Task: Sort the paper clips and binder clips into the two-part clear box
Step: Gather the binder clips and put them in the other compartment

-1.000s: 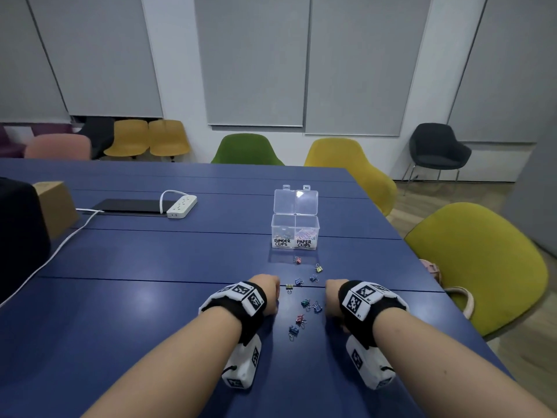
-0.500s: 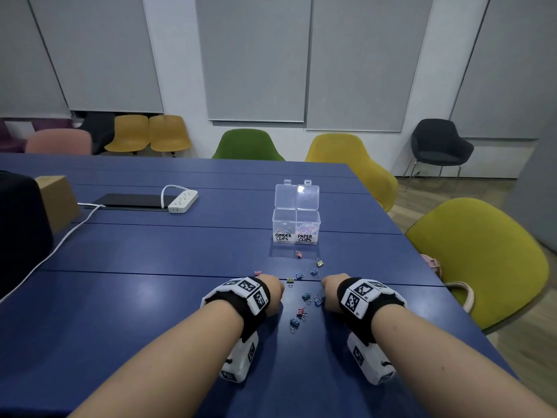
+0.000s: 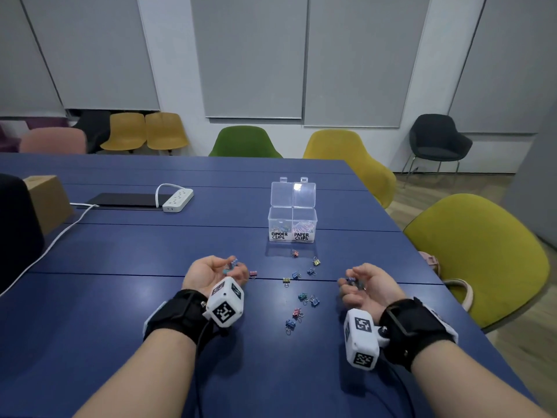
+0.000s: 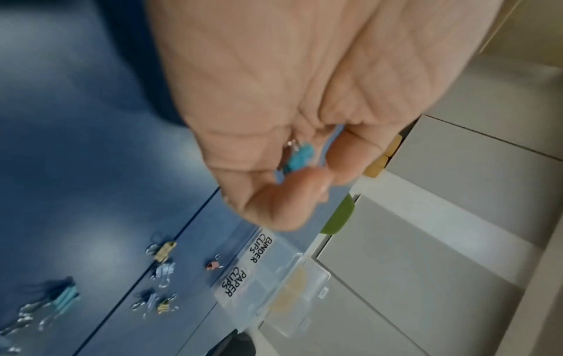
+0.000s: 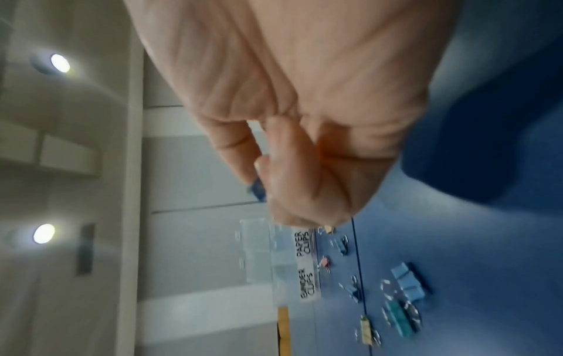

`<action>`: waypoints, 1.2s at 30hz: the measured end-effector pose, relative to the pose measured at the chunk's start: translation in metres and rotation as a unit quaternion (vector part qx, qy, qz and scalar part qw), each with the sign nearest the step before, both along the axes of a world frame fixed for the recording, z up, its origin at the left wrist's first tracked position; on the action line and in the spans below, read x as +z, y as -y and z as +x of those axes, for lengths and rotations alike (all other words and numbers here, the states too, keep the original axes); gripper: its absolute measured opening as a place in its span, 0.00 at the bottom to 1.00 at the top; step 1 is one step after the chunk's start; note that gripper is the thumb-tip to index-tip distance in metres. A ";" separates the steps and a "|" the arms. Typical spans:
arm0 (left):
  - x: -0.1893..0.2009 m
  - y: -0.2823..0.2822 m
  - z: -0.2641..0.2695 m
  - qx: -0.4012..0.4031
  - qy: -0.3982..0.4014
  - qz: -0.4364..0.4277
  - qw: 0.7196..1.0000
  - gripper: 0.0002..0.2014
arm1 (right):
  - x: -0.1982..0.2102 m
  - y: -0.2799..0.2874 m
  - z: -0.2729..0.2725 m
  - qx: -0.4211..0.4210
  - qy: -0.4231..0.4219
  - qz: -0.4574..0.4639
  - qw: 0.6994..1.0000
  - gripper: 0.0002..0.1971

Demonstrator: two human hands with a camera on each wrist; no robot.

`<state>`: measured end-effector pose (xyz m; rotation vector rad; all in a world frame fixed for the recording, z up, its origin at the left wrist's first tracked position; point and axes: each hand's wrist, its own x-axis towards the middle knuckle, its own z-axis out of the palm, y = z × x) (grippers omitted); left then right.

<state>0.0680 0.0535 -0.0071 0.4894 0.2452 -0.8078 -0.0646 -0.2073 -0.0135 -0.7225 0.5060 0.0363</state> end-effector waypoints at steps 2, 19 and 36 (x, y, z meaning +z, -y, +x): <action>0.002 0.007 -0.004 -0.006 -0.006 0.018 1.000 0.03 | 0.003 -0.005 0.007 0.031 -0.029 -0.049 0.998 0.11; 0.012 0.079 -0.072 -0.412 0.587 0.659 0.225 0.25 | 0.007 -0.037 0.047 0.380 -0.137 -0.807 0.430 0.17; 0.019 0.021 0.025 -0.127 0.130 0.353 0.918 0.12 | 0.011 0.008 0.027 0.120 -0.049 -0.093 0.987 0.09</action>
